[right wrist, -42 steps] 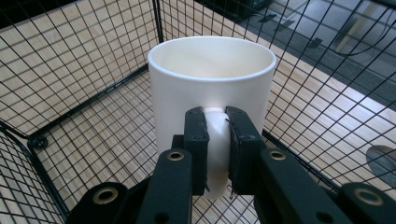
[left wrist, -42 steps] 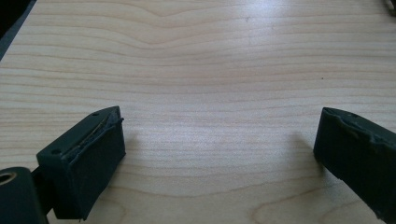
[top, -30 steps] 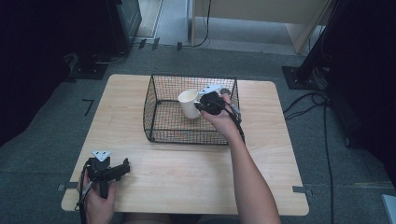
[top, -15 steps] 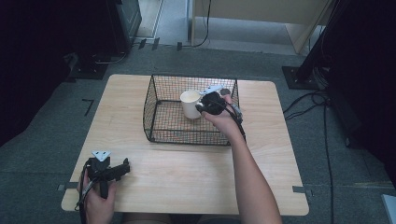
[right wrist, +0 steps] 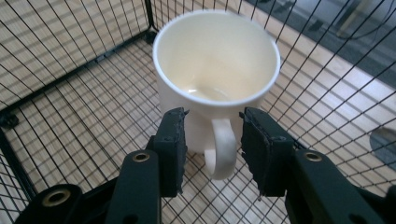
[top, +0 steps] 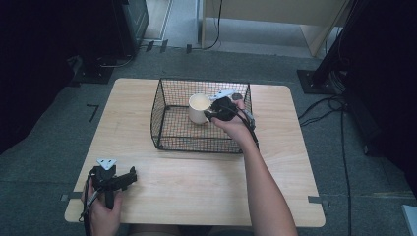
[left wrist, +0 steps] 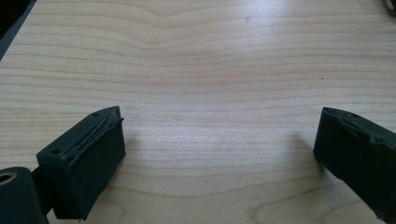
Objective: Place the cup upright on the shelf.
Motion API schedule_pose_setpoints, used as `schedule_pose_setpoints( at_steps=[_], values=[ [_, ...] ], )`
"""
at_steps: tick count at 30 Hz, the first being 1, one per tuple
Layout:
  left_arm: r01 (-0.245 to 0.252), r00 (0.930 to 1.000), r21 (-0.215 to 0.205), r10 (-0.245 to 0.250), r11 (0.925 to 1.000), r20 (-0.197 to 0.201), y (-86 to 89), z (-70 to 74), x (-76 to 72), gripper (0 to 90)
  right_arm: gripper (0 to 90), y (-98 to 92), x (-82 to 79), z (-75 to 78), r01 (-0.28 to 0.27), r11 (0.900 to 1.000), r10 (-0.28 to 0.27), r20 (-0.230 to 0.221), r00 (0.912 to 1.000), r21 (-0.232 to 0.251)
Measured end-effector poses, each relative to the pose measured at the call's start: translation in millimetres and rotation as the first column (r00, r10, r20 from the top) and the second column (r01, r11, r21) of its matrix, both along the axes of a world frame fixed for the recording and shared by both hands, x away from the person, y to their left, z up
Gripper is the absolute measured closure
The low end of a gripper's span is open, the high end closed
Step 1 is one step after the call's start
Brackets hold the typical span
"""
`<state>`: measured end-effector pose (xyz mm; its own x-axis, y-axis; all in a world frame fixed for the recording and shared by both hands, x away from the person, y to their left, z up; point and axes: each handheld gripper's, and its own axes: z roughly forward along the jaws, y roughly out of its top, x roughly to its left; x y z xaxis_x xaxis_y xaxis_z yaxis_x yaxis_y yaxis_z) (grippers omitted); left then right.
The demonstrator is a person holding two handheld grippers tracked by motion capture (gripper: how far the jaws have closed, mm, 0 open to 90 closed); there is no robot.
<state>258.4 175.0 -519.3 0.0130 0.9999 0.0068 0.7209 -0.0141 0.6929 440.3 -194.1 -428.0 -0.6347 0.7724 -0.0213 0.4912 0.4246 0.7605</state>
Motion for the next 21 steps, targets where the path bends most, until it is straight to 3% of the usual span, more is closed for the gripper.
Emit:
schedule_pose_setpoints(
  at_steps=[6,10,14,21],
  values=[
    [0.001,1.0000,0.001,-0.001,1.0000,-0.001,0.1,0.0,0.0,2.2,53.4,-3.0,-4.4,15.4,0.006,0.997,-0.012,0.078,0.9969,0.075],
    [0.001,1.0000,0.001,-0.001,1.0000,-0.001,0.1,0.0,0.0,2.2,47.4,-5.1,-8.1,25.7,0.009,0.995,-0.019,0.095,0.9953,0.098],
    [0.000,1.0000,0.000,0.000,1.0000,0.000,0.0,0.0,0.0,2.2,40.4,-5.8,-11.8,31.6,0.014,0.995,-0.022,0.082,0.9964,0.097],
    [0.001,1.0000,0.001,-0.001,1.0000,-0.001,0.1,0.0,0.0,2.2,20.2,-7.0,-30.2,44.7,0.032,0.995,-0.038,0.063,0.9973,0.094]
  ],
)
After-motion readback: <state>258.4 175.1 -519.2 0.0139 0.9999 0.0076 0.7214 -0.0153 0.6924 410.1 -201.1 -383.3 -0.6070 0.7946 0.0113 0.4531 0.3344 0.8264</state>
